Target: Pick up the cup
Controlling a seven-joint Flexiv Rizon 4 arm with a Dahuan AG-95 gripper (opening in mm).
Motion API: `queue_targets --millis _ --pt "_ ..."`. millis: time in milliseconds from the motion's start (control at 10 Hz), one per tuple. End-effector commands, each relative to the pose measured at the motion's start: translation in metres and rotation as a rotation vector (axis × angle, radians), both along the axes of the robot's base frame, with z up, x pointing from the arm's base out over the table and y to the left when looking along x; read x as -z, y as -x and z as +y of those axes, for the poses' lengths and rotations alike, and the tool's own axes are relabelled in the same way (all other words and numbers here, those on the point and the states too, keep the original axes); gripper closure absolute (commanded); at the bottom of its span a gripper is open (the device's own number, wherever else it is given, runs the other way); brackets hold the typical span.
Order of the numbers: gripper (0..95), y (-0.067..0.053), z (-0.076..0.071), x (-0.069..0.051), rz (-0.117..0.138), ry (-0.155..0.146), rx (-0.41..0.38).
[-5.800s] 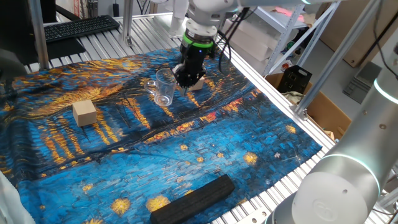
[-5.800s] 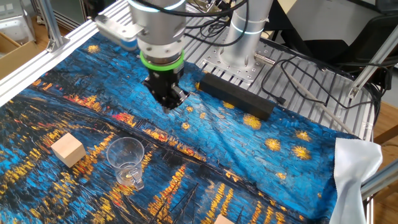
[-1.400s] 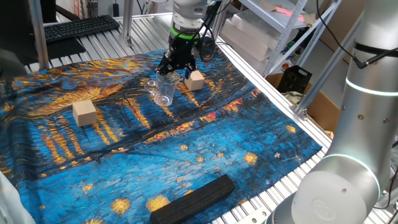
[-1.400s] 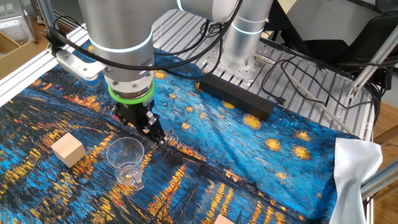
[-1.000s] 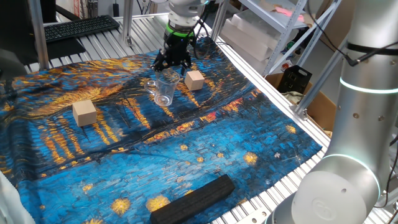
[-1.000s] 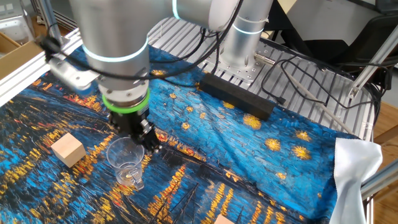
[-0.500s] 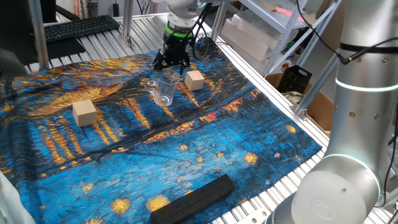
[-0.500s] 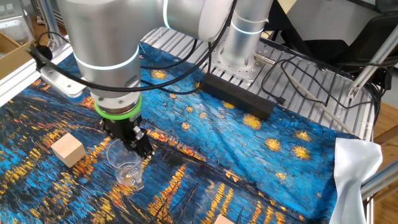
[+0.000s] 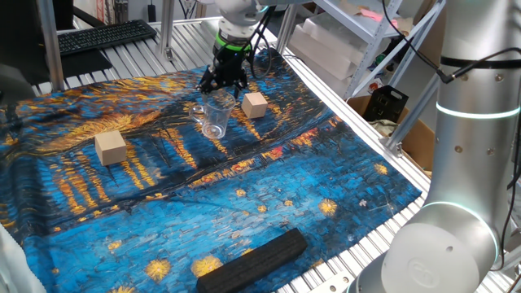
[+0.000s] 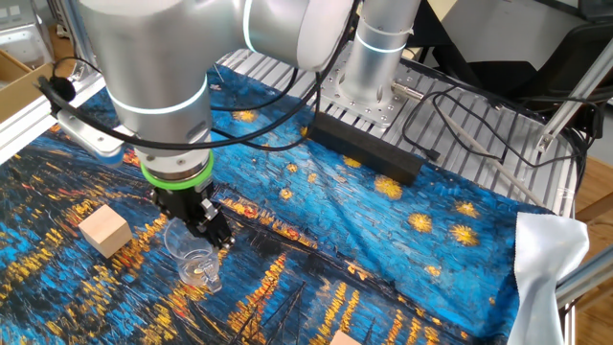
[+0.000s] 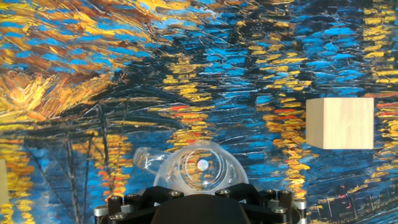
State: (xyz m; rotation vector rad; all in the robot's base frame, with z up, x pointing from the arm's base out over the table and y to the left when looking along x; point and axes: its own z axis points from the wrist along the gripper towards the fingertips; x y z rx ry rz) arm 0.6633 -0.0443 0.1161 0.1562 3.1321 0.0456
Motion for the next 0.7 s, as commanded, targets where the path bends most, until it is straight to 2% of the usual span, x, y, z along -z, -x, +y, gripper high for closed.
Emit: queue_targets --millis 100,700 --pt "0.0 0.0 0.001 0.001 -0.002 0.001 -0.005" --pt "0.0 -0.004 0.004 0.012 -0.018 0.0 0.002"
